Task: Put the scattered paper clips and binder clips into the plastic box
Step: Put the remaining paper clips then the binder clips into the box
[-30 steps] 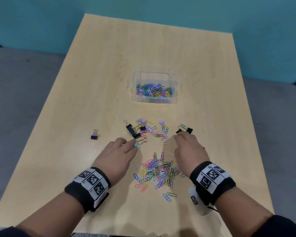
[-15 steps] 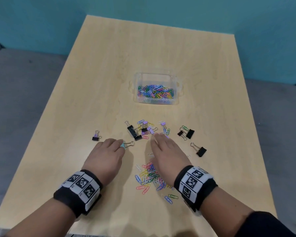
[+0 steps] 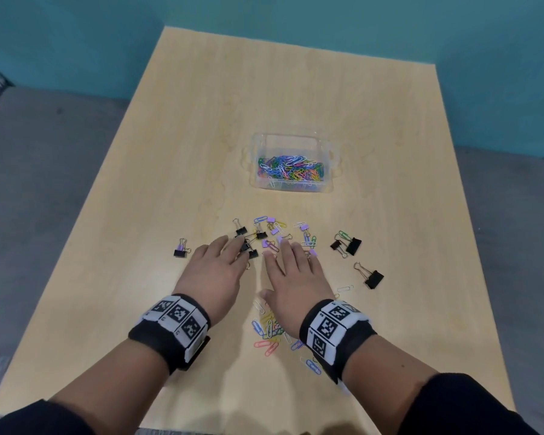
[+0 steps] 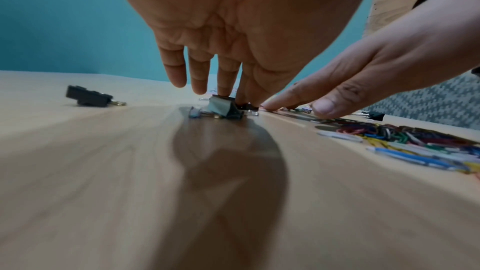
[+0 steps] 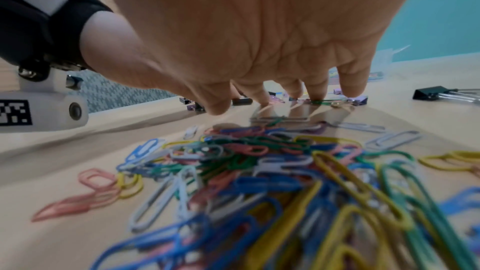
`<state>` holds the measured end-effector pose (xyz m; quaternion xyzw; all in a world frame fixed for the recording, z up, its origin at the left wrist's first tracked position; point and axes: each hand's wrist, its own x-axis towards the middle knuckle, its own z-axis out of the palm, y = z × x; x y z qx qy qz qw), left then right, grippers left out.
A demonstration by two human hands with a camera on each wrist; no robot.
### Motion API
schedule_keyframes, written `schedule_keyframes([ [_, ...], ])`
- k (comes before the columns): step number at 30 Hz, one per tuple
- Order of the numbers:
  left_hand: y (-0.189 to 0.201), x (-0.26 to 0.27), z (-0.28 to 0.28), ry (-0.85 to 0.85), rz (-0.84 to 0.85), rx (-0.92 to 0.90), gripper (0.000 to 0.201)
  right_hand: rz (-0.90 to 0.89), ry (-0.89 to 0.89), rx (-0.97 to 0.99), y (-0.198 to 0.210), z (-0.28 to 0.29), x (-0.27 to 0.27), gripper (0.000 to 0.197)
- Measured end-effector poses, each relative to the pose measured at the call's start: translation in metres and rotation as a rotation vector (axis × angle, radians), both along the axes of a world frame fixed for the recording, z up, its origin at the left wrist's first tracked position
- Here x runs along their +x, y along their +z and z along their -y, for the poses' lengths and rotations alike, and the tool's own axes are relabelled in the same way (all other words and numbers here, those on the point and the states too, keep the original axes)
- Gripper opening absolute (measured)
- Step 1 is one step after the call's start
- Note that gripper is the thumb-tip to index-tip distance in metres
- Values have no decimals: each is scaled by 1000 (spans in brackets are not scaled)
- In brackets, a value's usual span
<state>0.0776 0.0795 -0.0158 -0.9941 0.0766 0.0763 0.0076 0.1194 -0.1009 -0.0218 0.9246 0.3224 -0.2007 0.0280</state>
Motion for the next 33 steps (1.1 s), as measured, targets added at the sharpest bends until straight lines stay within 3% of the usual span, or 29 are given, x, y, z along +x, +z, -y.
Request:
schedule_keyframes([
  [12, 0, -4, -7, 39, 25, -5, 40, -21, 92, -72, 4, 4, 0, 70],
  [20, -6, 13, 9, -174, 50, -57, 39, -31, 117, -28, 9, 10, -14, 70],
  [27, -11, 25, 10, -102, 14, -47, 31, -37, 122, 31, 9, 30, -33, 68],
  [29, -8, 26, 11, -95, 39, -77, 26, -33, 135, 44, 9, 32, -35, 66],
  [33, -5, 17, 10, -145, 38, -250, 36, -45, 180, 107, 10, 38, -31, 57],
])
